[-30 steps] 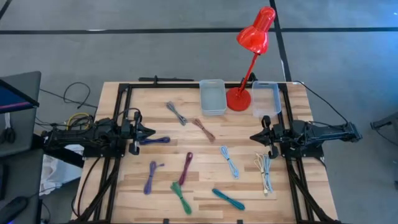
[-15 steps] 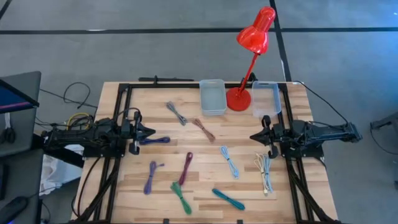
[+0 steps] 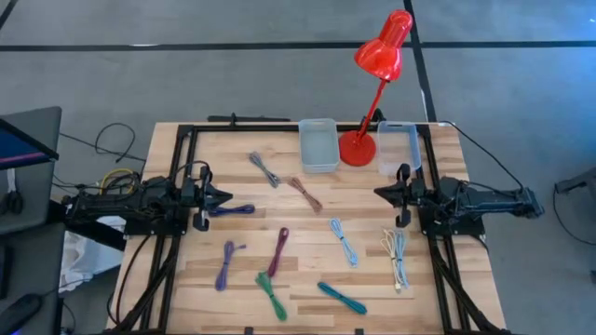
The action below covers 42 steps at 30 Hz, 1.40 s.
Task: Pick & Place USB Port
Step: Put the pink charger cable into the transparent bin
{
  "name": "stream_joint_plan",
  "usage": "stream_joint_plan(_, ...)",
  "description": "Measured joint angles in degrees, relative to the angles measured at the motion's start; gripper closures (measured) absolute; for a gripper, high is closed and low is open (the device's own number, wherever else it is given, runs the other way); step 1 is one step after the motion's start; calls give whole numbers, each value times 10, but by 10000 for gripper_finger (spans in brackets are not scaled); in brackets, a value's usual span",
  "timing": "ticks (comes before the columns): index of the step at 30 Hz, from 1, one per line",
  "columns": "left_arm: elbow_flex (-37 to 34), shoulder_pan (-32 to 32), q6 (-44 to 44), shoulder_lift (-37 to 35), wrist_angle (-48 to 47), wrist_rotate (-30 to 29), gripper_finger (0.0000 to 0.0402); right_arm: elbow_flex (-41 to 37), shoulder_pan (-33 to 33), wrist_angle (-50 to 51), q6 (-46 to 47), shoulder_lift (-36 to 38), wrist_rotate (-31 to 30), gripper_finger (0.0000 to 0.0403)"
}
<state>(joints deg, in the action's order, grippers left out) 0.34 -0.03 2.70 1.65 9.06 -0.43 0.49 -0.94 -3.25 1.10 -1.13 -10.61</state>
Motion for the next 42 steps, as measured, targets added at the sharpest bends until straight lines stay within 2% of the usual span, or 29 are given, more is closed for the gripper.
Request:
stream_joint_plan(14,0,0,-2,0,1,0,380,0,11,-2,18,0,0,403)
stream_joint_plan(20,0,0,-14,0,4,0,380,0,11,-27,20,0,-28,403)
stream_joint_plan(26,0,0,-15,11,6,-63,380,0,11,-28,16,-3,-47,403)
stream_joint_plan(30,0,0,-23,50,11,-83,380,3,10,-29,27,-17,-60,403)
stream_joint_plan(34,0,0,-30,110,64,-112,380,18,10,-30,34,-49,-64,403)
stream_joint_plan(38,0,0,-16,180,137,-116,380,37,10,-34,35,-109,-78,403)
stream_joint_plan(42,0,2,12,245,189,-145,380,60,10,-41,47,-183,-90,403)
